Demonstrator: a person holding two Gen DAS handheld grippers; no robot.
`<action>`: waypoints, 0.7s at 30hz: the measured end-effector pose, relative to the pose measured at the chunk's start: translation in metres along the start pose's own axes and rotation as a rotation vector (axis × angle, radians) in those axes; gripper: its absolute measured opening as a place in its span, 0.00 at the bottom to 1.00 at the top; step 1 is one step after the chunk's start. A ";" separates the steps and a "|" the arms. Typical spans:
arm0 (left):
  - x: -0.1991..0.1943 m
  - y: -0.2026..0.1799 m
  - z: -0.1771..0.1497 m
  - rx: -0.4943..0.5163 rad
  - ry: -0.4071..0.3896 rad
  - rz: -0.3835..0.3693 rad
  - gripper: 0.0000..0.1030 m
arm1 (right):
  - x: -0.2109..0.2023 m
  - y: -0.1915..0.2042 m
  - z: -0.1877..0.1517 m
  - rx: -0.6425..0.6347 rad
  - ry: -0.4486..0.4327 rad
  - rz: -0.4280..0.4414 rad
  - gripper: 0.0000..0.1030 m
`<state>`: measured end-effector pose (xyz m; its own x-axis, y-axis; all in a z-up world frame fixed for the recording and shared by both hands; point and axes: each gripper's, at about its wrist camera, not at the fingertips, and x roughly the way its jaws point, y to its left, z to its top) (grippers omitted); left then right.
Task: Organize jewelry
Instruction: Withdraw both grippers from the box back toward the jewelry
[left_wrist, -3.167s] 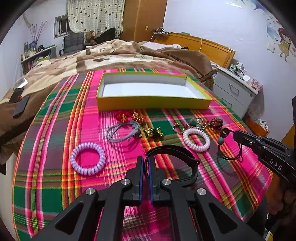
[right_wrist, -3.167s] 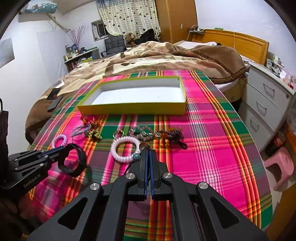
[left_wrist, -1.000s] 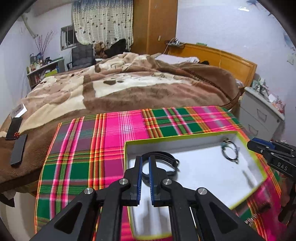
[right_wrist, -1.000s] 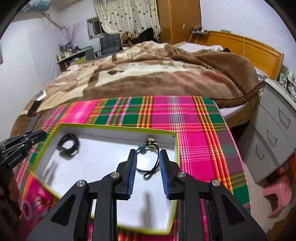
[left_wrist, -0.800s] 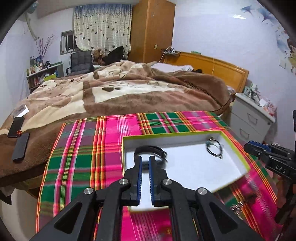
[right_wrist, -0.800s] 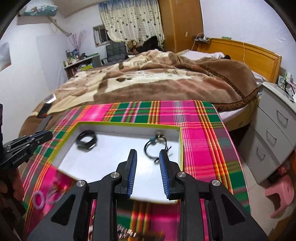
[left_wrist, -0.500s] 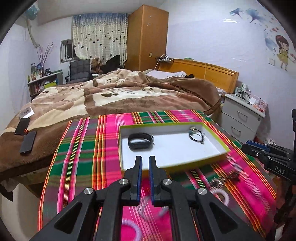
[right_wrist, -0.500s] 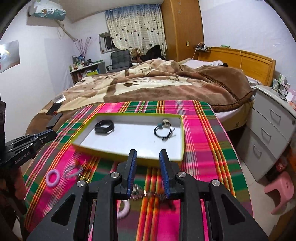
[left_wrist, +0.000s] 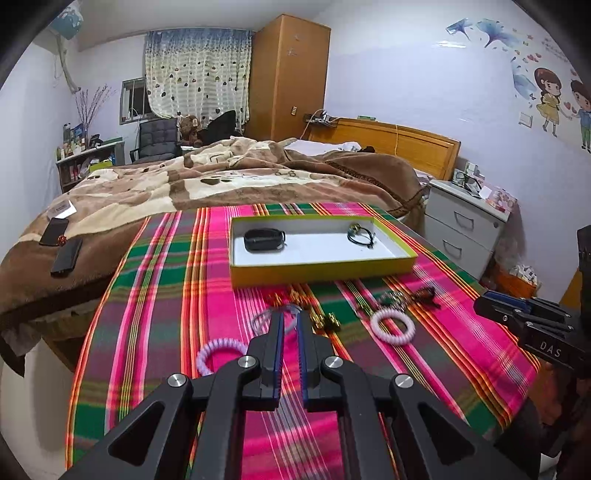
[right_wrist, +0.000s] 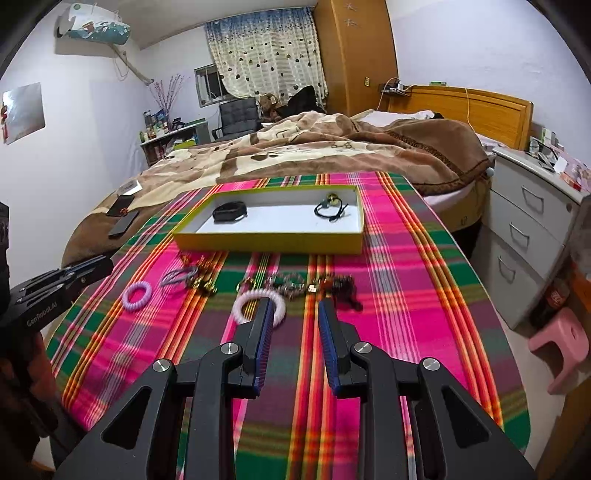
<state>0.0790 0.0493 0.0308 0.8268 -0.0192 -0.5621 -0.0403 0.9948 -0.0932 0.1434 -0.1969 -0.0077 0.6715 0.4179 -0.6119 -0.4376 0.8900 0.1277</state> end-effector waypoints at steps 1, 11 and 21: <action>-0.003 -0.001 -0.003 -0.002 0.003 -0.005 0.05 | -0.002 0.001 -0.003 0.003 0.004 0.003 0.25; -0.006 -0.007 -0.016 0.000 0.030 -0.030 0.05 | -0.006 0.006 -0.016 0.014 0.026 0.012 0.25; 0.008 0.001 -0.012 -0.006 0.053 -0.011 0.06 | 0.004 0.008 -0.013 0.011 0.041 0.021 0.25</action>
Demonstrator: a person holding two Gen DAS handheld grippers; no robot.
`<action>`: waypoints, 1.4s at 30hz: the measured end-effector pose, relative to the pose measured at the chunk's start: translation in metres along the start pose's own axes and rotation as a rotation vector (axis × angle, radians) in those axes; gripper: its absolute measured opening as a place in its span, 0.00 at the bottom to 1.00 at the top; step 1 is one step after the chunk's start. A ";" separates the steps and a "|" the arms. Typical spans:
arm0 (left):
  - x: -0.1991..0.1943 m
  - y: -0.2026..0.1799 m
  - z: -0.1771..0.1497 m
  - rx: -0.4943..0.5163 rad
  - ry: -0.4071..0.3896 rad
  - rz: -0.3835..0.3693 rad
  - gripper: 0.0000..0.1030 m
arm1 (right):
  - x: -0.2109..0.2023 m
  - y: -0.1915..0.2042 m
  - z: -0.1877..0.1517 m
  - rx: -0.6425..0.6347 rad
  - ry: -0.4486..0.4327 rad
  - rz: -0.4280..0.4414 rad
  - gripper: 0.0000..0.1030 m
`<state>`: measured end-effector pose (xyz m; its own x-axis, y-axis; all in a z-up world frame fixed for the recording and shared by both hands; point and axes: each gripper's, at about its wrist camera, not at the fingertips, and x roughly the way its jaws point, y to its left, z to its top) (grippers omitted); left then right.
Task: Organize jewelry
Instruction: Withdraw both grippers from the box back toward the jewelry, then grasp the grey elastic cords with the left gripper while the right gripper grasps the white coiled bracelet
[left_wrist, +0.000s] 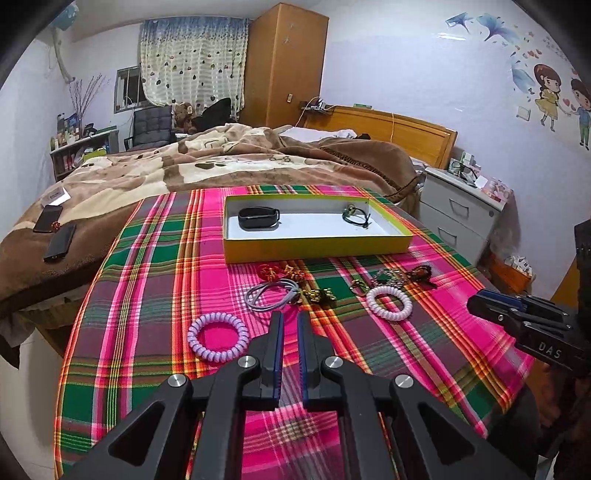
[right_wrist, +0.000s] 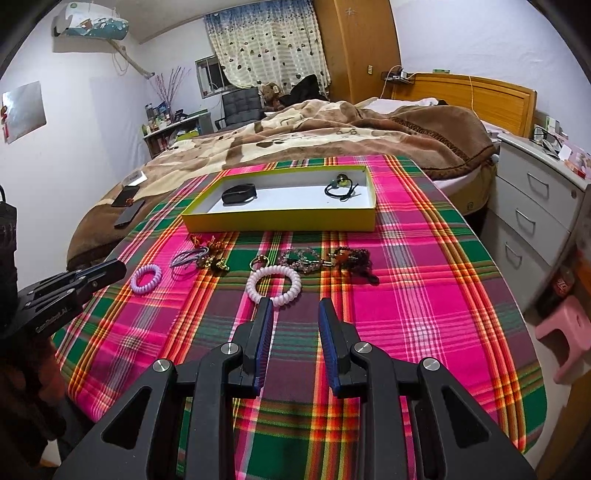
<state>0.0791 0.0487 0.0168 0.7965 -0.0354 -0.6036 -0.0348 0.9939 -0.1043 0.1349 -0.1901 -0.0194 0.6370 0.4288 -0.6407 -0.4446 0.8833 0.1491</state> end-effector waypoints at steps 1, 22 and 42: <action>0.003 0.002 0.001 -0.001 0.004 0.007 0.06 | 0.002 0.000 0.001 -0.001 0.001 0.001 0.25; 0.090 0.034 0.028 -0.061 0.161 0.047 0.16 | 0.072 0.000 0.019 -0.007 0.124 -0.003 0.25; 0.112 0.016 0.024 0.013 0.254 0.086 0.03 | 0.091 0.009 0.017 -0.067 0.192 -0.037 0.10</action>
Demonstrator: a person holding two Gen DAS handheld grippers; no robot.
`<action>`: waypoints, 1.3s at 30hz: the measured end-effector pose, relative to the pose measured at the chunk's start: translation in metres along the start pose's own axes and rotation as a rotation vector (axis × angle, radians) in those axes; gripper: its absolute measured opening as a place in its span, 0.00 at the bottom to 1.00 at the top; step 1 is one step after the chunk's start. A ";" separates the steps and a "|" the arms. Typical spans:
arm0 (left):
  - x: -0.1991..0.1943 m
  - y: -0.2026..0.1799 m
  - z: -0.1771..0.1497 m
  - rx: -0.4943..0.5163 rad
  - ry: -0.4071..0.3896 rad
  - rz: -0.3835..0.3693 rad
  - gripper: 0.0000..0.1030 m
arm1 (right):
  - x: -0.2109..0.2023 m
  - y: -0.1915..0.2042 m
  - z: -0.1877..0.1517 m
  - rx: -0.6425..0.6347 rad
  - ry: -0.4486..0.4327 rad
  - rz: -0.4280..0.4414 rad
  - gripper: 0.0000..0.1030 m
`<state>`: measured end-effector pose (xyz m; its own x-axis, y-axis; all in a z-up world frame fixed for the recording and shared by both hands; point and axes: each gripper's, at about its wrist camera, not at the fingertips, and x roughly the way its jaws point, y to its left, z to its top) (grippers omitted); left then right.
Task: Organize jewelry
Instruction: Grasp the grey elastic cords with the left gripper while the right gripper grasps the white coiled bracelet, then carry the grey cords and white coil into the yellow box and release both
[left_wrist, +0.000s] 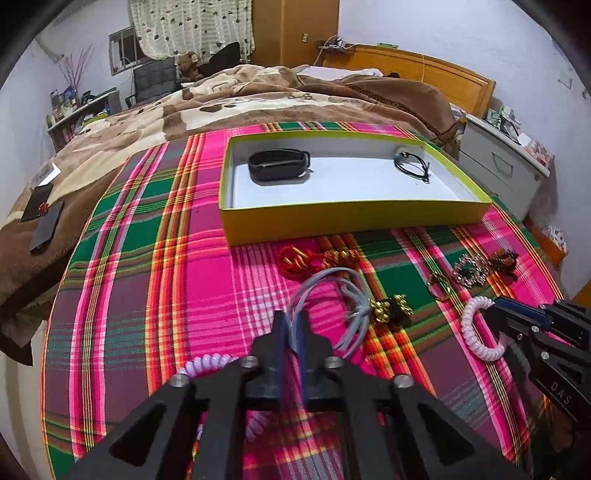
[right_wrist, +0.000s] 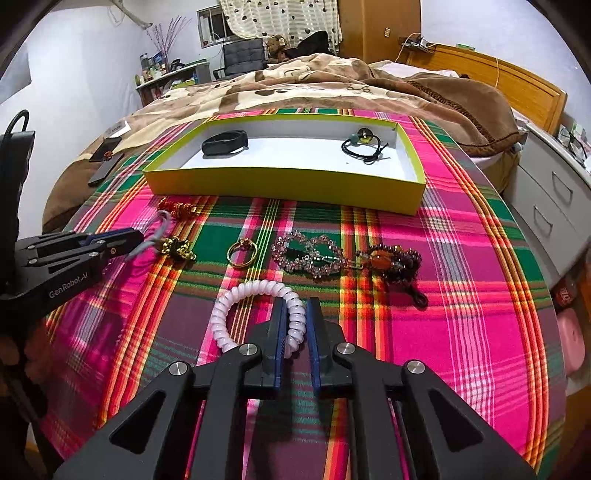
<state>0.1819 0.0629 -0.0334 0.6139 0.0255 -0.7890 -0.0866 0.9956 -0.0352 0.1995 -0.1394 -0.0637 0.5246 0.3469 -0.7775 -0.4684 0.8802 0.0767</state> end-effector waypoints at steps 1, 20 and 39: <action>-0.001 -0.001 -0.001 0.001 -0.001 -0.006 0.03 | -0.001 -0.001 -0.002 0.004 -0.001 0.003 0.10; -0.059 -0.006 -0.022 -0.008 -0.124 -0.118 0.01 | -0.035 -0.005 -0.022 0.065 -0.050 0.033 0.09; -0.094 -0.016 -0.010 0.002 -0.206 -0.158 0.01 | -0.067 -0.008 -0.008 0.073 -0.137 0.034 0.09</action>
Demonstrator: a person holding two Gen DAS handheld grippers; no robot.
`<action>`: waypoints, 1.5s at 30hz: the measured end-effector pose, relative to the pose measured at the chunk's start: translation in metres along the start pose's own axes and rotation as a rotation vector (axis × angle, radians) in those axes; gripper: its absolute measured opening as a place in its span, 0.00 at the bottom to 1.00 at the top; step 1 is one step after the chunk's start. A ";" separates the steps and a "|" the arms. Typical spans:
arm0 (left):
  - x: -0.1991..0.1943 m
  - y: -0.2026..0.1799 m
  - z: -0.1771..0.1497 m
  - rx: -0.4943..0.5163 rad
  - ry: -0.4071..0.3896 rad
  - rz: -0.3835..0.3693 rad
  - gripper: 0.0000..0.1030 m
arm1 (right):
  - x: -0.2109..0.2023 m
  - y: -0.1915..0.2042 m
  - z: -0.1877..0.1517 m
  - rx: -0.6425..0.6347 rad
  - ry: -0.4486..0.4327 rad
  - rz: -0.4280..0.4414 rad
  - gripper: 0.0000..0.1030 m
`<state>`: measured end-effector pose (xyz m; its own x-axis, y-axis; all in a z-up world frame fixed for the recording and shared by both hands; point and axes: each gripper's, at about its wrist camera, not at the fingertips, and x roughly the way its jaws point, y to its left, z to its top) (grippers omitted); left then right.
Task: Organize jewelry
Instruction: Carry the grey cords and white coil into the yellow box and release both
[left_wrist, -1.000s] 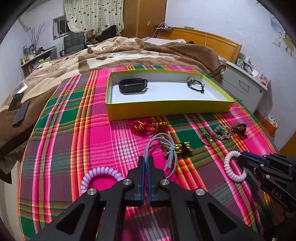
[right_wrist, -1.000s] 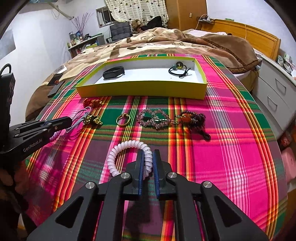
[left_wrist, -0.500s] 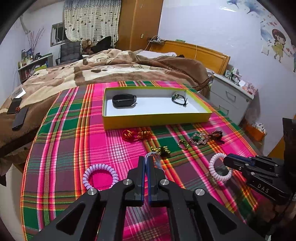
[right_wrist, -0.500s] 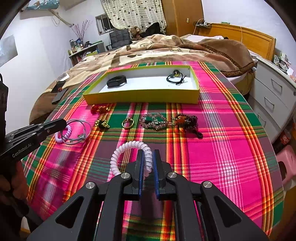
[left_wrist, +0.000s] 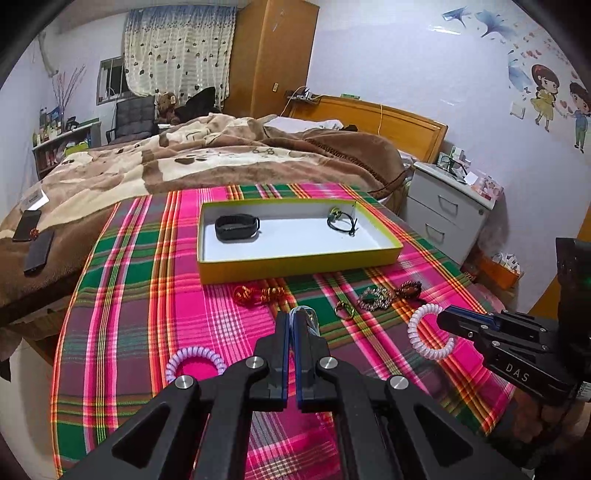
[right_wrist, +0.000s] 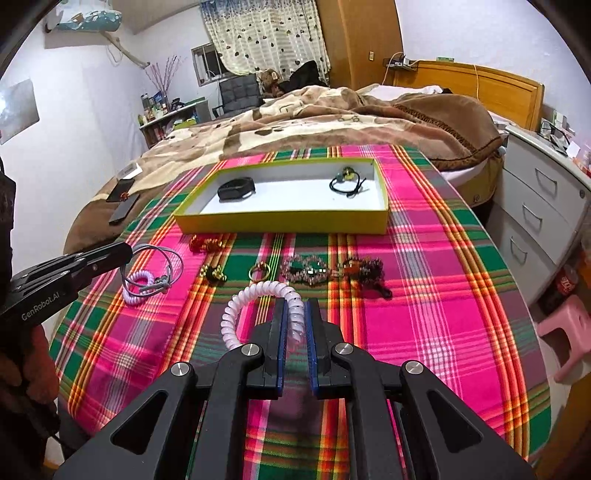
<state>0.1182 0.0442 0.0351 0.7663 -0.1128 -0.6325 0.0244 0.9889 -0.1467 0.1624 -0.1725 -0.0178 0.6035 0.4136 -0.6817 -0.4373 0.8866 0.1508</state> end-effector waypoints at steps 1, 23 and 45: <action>-0.001 0.000 0.002 0.002 -0.005 0.000 0.01 | -0.001 0.000 0.002 0.000 -0.005 -0.001 0.09; 0.031 0.024 0.058 0.011 -0.050 0.024 0.01 | 0.021 -0.012 0.057 -0.029 -0.058 -0.033 0.09; 0.111 0.073 0.092 -0.014 -0.005 0.086 0.01 | 0.102 -0.053 0.112 -0.006 -0.011 -0.099 0.09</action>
<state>0.2641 0.1133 0.0240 0.7687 -0.0272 -0.6391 -0.0501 0.9935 -0.1025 0.3216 -0.1540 -0.0151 0.6510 0.3262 -0.6854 -0.3792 0.9220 0.0786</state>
